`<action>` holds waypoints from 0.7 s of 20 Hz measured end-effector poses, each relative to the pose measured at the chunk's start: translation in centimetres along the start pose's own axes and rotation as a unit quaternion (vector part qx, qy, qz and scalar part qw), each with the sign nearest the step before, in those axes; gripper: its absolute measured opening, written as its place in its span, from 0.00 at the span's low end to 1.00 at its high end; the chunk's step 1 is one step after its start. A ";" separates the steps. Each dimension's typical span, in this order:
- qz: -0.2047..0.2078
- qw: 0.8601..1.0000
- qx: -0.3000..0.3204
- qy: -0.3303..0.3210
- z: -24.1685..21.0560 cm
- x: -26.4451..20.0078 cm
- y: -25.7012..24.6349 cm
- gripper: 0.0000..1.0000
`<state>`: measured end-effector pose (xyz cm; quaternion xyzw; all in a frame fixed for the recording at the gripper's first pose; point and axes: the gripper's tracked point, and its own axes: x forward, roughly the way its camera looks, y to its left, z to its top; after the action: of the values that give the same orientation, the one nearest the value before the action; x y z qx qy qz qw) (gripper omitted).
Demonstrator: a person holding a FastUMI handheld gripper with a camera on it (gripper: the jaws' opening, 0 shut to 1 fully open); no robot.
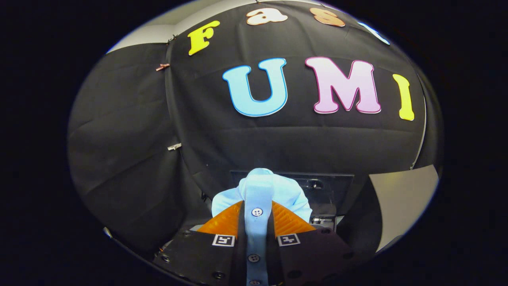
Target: Put the clothes into the washing machine and then close the washing machine lid.
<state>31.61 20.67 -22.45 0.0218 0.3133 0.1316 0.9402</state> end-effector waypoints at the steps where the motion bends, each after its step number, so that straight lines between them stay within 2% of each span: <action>1: -0.004 1.000 -0.003 0.008 -1.3 1.2 -0.2 0.24; 10: -0.055 0.996 -0.034 0.061 -10.5 9.7 -4.1 0.25; 14: -0.070 0.994 -0.020 0.087 -14.2 12.8 -5.8 0.25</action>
<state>34.42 17.81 -42.02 -0.0301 0.3922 0.0731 0.9165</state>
